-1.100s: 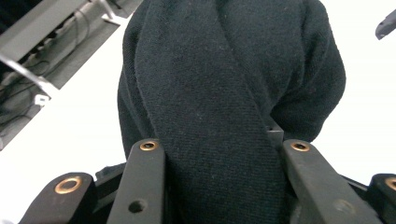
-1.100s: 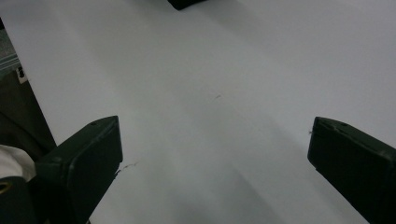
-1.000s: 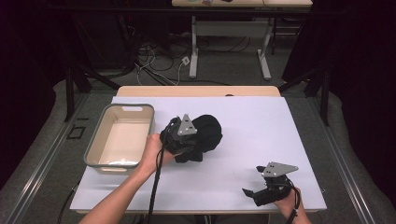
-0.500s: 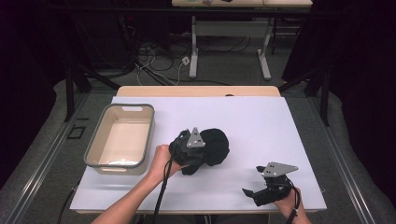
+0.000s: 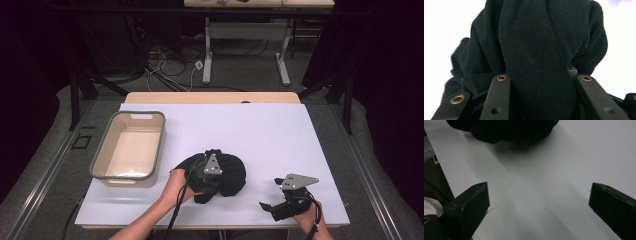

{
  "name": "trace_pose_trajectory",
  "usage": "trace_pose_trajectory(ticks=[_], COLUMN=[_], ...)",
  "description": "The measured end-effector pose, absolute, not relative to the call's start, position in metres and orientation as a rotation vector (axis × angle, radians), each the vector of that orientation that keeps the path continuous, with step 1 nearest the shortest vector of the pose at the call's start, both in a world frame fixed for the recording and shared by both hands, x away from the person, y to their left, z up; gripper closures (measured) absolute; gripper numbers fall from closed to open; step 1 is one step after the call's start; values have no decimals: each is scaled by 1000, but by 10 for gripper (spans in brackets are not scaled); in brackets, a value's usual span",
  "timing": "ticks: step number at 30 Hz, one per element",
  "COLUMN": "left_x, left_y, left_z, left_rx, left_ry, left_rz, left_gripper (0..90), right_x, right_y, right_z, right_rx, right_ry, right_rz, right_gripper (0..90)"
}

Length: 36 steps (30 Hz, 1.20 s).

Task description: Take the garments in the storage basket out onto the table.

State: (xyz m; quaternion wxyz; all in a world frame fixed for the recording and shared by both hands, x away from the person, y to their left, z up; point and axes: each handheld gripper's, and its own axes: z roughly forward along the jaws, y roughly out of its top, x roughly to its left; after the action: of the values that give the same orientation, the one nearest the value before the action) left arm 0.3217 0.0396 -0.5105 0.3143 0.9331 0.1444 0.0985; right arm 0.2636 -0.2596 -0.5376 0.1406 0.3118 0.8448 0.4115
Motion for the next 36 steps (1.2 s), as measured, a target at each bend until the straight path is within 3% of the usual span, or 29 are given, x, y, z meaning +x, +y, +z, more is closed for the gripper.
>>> trace_pose_trajectory(ticks=[12, 15, 29, 36], left_x=[317, 316, 303, 298], left_y=[42, 42, 61, 81], left_z=[-529, -532, -534, -534], left_rx=[2466, 2449, 2378, 2353], left_ry=[412, 448, 530, 604], left_rz=[205, 190, 187, 221], left_gripper=[594, 489, 168, 58], right_x=[265, 265, 263, 264], right_y=[-259, -259, -258, -257], right_z=[-538, -538, -537, -537], right_rx=[897, 893, 898, 893], right_ry=[2456, 2457, 2462, 2475], right_rz=[1178, 1174, 1176, 1169], right_gripper=[28, 28, 28, 29])
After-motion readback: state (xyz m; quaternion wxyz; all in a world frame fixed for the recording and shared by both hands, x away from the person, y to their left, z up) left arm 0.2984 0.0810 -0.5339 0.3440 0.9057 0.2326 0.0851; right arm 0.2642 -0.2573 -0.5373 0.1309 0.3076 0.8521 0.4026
